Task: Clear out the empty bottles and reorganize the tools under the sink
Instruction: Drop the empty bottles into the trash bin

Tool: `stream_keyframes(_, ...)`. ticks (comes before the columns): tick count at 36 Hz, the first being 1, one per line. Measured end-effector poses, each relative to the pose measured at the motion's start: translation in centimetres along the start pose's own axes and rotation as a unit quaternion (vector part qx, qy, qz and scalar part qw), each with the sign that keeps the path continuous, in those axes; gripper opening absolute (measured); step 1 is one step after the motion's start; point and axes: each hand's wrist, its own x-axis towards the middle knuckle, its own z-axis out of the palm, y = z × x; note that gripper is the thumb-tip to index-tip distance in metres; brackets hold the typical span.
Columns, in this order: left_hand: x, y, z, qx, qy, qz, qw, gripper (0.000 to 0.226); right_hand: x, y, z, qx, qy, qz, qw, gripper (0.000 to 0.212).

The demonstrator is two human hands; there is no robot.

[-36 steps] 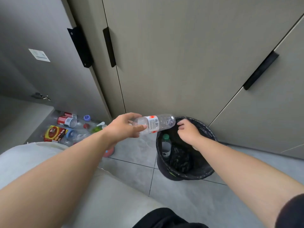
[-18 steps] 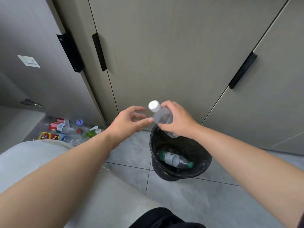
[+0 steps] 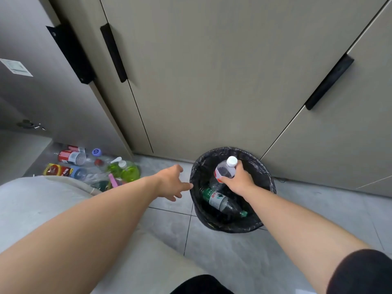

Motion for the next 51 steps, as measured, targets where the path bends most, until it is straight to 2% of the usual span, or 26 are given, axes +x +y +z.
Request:
stream_keyframes(4, 1.1, 0.4, 0.6, 0.015, -0.018, -0.004, 1.0, 0.071, 0.2, 0.2, -0.6, -0.008, -0.015, 0.032, 0.999, 0.068)
stream_keyframes(6, 1.5, 0.6, 0.9, 0.021, -0.028, -0.008, 0.999, 0.069, -0.1, 0.1, -1.9, -0.031, 0.015, 0.02, 0.999, 0.054)
stream_keyframes(9, 2.1, 1.1, 1.4, 0.016, -0.041, -0.013, 0.999, 0.057, -1.2, 0.2, -4.0, -0.065, 0.136, -0.036, 0.988, 0.027)
stream_keyframes(12, 2.5, 1.2, 1.9, 0.023, -0.056, -0.024, 0.998, 0.041, -2.5, 0.9, -5.9, -0.18, 0.268, -0.011, 0.946, 0.027)
stream_keyframes(14, 2.5, 1.2, 1.9, 0.02, -0.064, -0.03, 0.997, 0.036, -3.2, 1.7, -6.9, -0.183, 0.236, 0.088, 0.95, 0.04)
stream_keyframes(16, 2.5, 1.1, 1.7, -0.001, -0.079, -0.036, 0.996, 0.03, -3.5, 2.3, -7.2, -0.125, 0.125, 0.171, 0.969, 0.046)
stream_keyframes(18, 2.3, 0.8, 1.2, -0.031, -0.103, -0.046, 0.993, 0.023, -3.7, 2.5, -7.0, -0.087, 0.041, 0.18, 0.979, 0.041)
stream_keyframes(20, 2.0, 0.3, 0.6, -0.054, -0.128, -0.058, 0.989, 0.013, -3.8, 2.4, -6.6, -0.094, 0.04, 0.158, 0.982, 0.035)
stream_keyframes(23, 1.4, -0.6, -0.5, -0.085, -0.138, -0.083, 0.983, 0.017, -3.9, 1.2, -6.0, -0.122, 0.049, 0.125, 0.983, 0.033)
stream_keyframes(29, -0.2, -2.8, -3.1, -0.11, -0.001, -0.116, 0.987, 0.028, -3.2, -3.5, -3.3, -0.137, 0.029, 0.058, 0.988, 0.03)
stream_keyframes(34, -1.6, -4.5, -4.7, -0.127, 0.062, -0.13, 0.982, 0.022, -2.7, -6.1, -1.0, -0.133, 0.012, 0.018, 0.991, 0.032)
stream_keyframes(39, -2.1, -5.6, -5.2, -0.124, 0.07, -0.136, 0.98, 0.021, -2.4, -7.0, 0.1, -0.125, 0.01, 0.007, 0.992, 0.036)
stream_keyframes(43, -2.4, -6.1, -6.2, -0.095, 0.047, -0.135, 0.985, 0.038, -2.5, -8.6, 0.8, -0.174, 0.03, 0.009, 0.984, 0.038)
stream_keyframes(45, -2.7, -6.2, -7.1, -0.035, 0.027, -0.126, 0.991, 0.053, -3.0, -10.1, 1.4, -0.222, 0.082, -0.042, 0.971, 0.045)
stream_keyframes(47, -2.9, -6.3, -8.7, 0.075, 0.029, -0.097, 0.992, 0.063, -3.5, -12.4, 2.2, -0.234, 0.113, -0.147, 0.954, 0.046)
stream_keyframes(49, -3.3, -6.7, -10.9, 0.168, 0.05, -0.053, 0.983, 0.067, -4.0, -15.1, 3.4, -0.221, 0.081, -0.258, 0.937, 0.043)
stream_keyframes(51, -4.2, -7.3, -13.6, 0.212, 0.069, -0.016, 0.975, 0.063, -4.5, -18.1, 5.0, -0.202, 0.016, -0.334, 0.92, 0.033)
